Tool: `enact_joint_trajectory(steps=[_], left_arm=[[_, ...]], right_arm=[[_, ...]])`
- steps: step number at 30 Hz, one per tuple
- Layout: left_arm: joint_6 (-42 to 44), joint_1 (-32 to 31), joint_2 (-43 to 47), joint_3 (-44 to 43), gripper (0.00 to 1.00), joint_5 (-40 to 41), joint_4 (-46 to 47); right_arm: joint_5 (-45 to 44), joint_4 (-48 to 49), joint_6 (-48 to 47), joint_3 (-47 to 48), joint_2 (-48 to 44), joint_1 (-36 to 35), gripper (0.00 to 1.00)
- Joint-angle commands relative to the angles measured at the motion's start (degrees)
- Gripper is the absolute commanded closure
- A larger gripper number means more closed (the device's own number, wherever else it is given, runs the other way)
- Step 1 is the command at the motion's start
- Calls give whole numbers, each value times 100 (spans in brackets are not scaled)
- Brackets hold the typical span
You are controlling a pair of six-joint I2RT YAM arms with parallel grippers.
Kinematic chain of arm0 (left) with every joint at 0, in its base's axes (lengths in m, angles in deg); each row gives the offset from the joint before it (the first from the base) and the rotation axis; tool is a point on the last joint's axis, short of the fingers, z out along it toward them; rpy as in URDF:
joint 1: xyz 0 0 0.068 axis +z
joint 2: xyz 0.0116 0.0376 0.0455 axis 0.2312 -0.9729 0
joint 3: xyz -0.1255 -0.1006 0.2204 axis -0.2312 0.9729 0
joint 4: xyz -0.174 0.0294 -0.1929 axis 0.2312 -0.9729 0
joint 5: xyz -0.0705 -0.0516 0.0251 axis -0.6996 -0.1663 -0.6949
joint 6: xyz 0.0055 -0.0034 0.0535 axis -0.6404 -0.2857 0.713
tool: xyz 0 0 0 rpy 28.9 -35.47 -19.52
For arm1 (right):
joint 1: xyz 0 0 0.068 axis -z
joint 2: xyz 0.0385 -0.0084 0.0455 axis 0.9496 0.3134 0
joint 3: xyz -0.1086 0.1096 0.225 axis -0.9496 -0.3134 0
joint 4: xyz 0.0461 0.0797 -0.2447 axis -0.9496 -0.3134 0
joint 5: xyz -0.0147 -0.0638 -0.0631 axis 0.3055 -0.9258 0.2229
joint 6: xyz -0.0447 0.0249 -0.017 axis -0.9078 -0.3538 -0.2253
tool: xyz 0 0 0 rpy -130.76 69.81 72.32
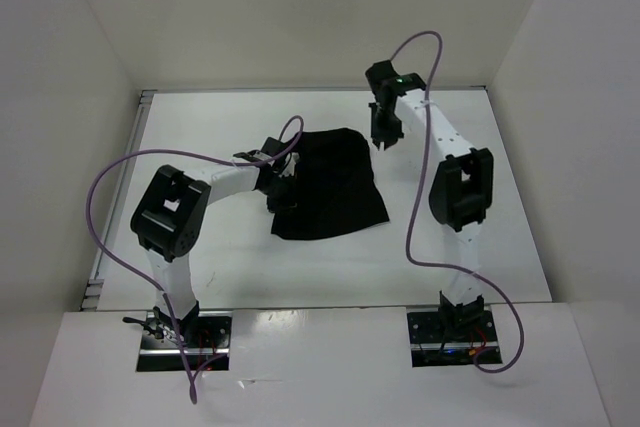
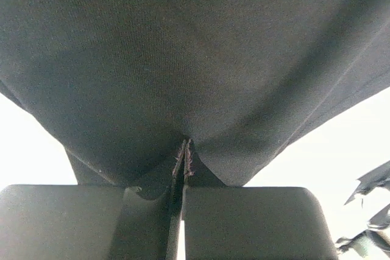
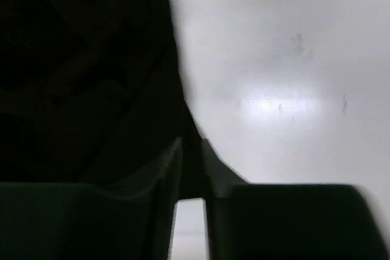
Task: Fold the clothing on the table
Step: Flatten the skirt out
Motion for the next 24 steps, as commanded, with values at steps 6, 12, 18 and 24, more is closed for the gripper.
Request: enact_joint_trajectory(steps=[6, 12, 18, 24], left_arm=[[564, -19, 430, 338, 100, 618, -815], [564, -19, 370, 488, 100, 618, -763], [564, -19, 194, 488, 100, 513, -701], [617, -19, 518, 795, 100, 328, -762]], right_arm=[[922, 1055, -292, -2742, -1647, -463, 99], [1792, 2198, -178, -3896, -1296, -772, 100], [2320, 2831, 68, -4389, -962, -719, 100], [2373, 2780, 656, -5478, -1461, -1236, 100]])
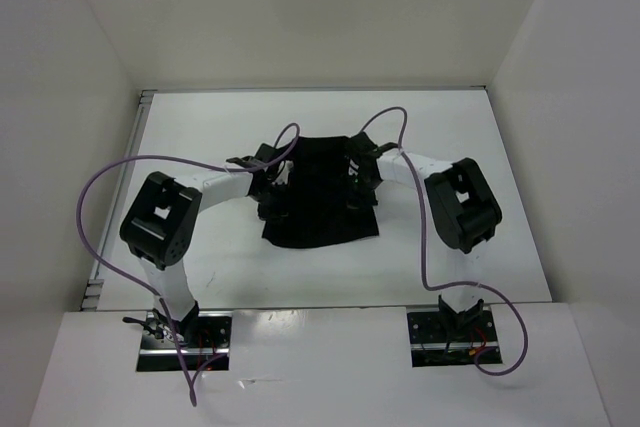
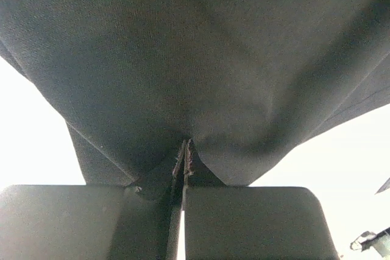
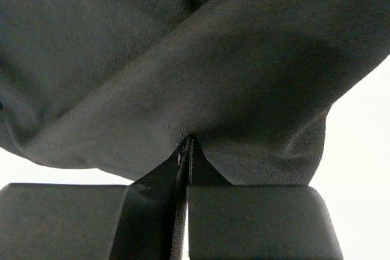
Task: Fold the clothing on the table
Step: Flatten the skirt out
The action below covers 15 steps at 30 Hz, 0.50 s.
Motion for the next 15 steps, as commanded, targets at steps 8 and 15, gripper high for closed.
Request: enact_joint_trajectory(steps=[8, 15], left_arm=[[247, -26, 1208, 753, 100, -207, -1128], [378, 246, 1730, -820, 59, 48, -1341]], right_arm=[[209, -596, 1210, -1758, -1636, -1106, 100], [-977, -1194, 527, 552, -1455, -1044, 65]])
